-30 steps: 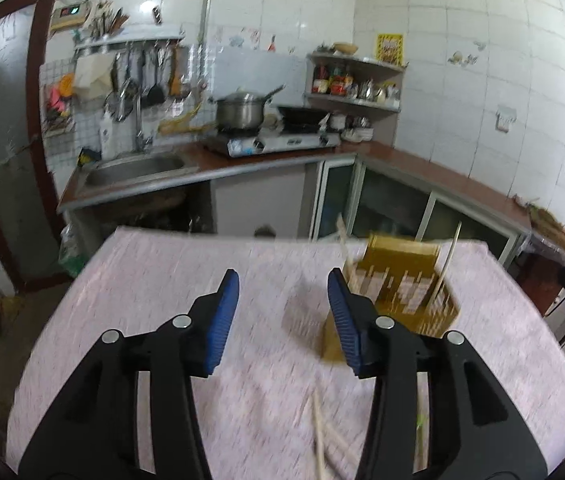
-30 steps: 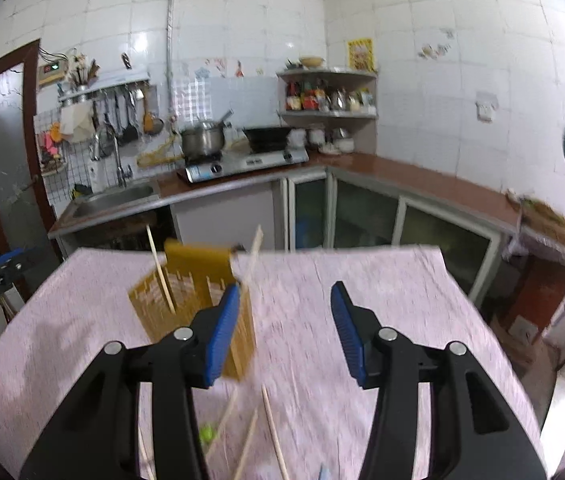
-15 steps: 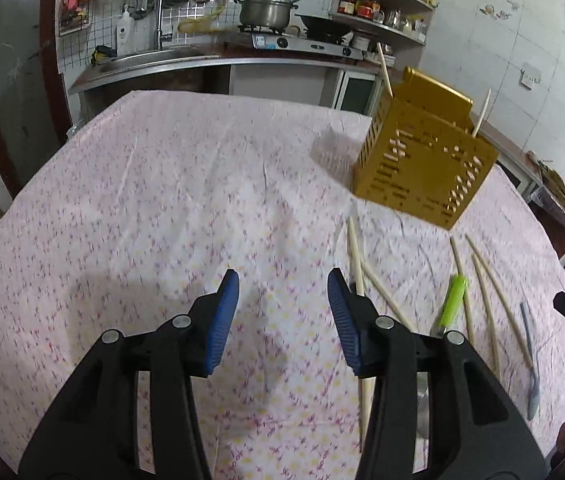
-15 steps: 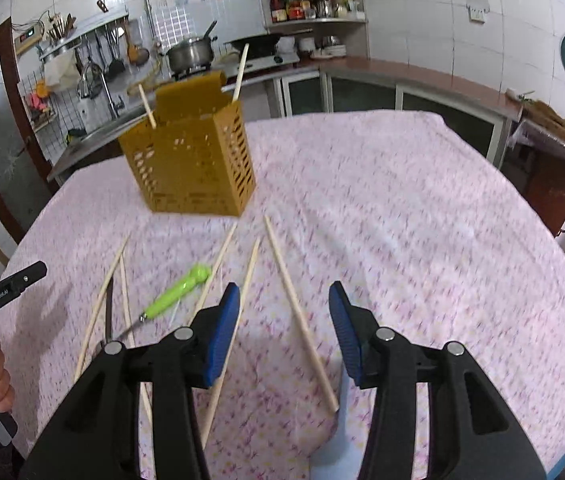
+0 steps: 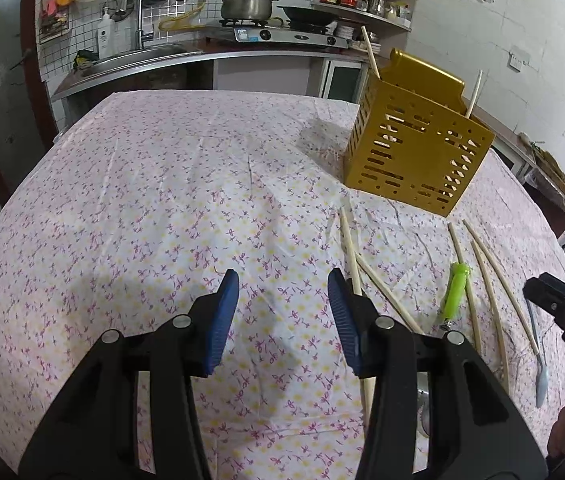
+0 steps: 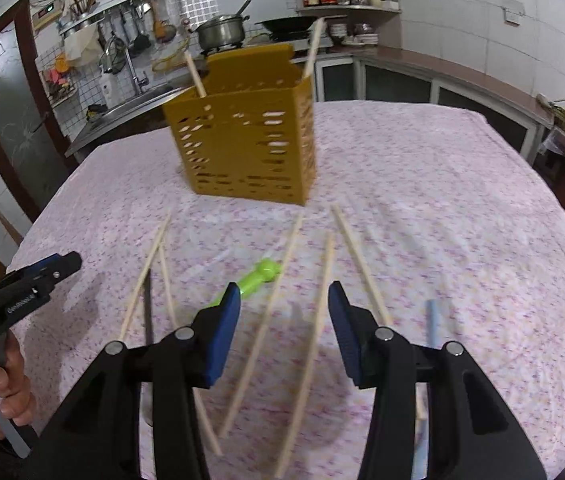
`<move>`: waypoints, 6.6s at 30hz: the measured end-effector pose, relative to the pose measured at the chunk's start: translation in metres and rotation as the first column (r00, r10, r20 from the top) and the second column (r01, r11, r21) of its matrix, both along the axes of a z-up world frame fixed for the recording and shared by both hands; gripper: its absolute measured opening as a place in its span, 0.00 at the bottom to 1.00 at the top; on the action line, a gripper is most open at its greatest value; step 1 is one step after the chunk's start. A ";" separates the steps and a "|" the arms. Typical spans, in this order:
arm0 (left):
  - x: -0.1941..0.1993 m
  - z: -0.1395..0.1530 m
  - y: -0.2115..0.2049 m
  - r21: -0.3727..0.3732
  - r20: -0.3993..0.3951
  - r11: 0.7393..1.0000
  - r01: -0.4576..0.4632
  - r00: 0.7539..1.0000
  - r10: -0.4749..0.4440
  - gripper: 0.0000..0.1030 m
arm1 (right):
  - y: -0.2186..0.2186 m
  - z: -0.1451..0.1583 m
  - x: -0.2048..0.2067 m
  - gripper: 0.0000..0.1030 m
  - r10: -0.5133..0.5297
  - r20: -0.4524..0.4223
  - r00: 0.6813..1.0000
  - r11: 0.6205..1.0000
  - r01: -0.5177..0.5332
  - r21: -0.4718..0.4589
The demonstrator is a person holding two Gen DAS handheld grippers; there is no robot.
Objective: Organize utensils
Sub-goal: 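Reach the right tool to the green-handled utensil while the left tool approaches a chopstick, then grasp the green-handled utensil with the right tool while the left tool grasps a chopstick, then carry the chopstick and green utensil above the yellow caddy with both tools, then drop the chopstick into the caddy with the left tool while the right inserts the green utensil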
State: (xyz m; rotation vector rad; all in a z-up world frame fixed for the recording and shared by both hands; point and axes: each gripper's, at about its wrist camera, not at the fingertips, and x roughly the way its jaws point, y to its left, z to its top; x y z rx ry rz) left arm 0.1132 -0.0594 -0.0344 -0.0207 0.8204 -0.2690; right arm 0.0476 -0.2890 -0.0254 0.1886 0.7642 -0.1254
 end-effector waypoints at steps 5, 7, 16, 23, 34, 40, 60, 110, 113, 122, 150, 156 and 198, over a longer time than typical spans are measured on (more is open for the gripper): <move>0.012 -0.001 0.002 -0.005 -0.008 1.000 0.013 1.000 -0.013 0.44 | 0.020 -0.011 0.020 0.38 0.046 -0.053 0.998 0.999 -0.045 0.019; 0.019 -0.004 0.003 -0.010 -0.019 1.000 0.013 1.000 -0.013 0.44 | 0.025 -0.017 0.029 0.36 0.052 -0.073 0.996 0.999 -0.051 0.016; 0.050 -0.016 -0.024 -0.016 -0.089 0.996 0.087 0.992 -0.088 0.44 | 0.026 -0.048 0.065 0.33 0.015 -0.175 0.985 1.000 -0.013 0.012; 0.082 -0.030 -0.060 0.004 -0.154 0.990 0.139 0.978 -0.137 0.44 | 0.019 -0.052 0.094 0.32 -0.012 -0.185 0.983 1.000 0.009 -0.016; 0.106 -0.046 -0.088 0.064 -0.183 0.987 0.148 0.974 -0.135 0.22 | 0.017 -0.051 0.127 0.29 0.023 -0.186 0.982 0.999 -0.032 -0.043; 0.109 -0.046 -0.078 0.029 -0.184 0.990 0.135 0.975 -0.127 0.05 | 0.014 -0.048 0.130 0.17 0.023 -0.173 0.985 0.999 -0.029 -0.033; 0.074 0.016 -0.046 -0.030 -0.060 0.996 0.089 0.994 -0.091 0.04 | -0.013 0.014 0.078 0.15 0.038 0.007 0.999 0.999 -0.039 0.013; -0.008 0.172 -0.053 -0.072 0.322 0.987 0.147 0.940 -0.116 0.04 | -0.016 0.134 -0.015 0.14 0.069 0.328 0.942 0.996 -0.046 -0.078; -0.005 0.184 -0.055 -0.073 0.345 0.986 0.152 0.931 -0.118 0.04 | -0.018 0.140 -0.017 0.15 0.064 0.340 0.938 0.996 -0.039 -0.081; 0.006 0.213 -0.067 -0.086 0.395 0.981 0.172 0.910 -0.125 0.04 | -0.031 0.166 -0.010 0.15 0.059 0.381 0.923 0.995 -0.021 -0.102; 0.119 0.239 -0.112 -0.133 0.466 0.979 0.155 0.881 -0.077 0.04 | -0.043 0.196 0.075 0.15 0.097 0.408 0.908 0.994 -0.066 -0.091; 0.143 0.219 -0.110 -0.148 0.426 0.979 0.140 0.902 -0.064 0.04 | -0.045 0.188 0.094 0.15 0.093 0.389 0.916 0.995 -0.069 -0.076; 0.098 0.171 -0.067 -0.084 0.309 0.994 0.070 0.950 -0.040 0.27 | -0.083 0.152 0.085 0.47 -0.005 0.299 0.954 0.998 0.022 -0.054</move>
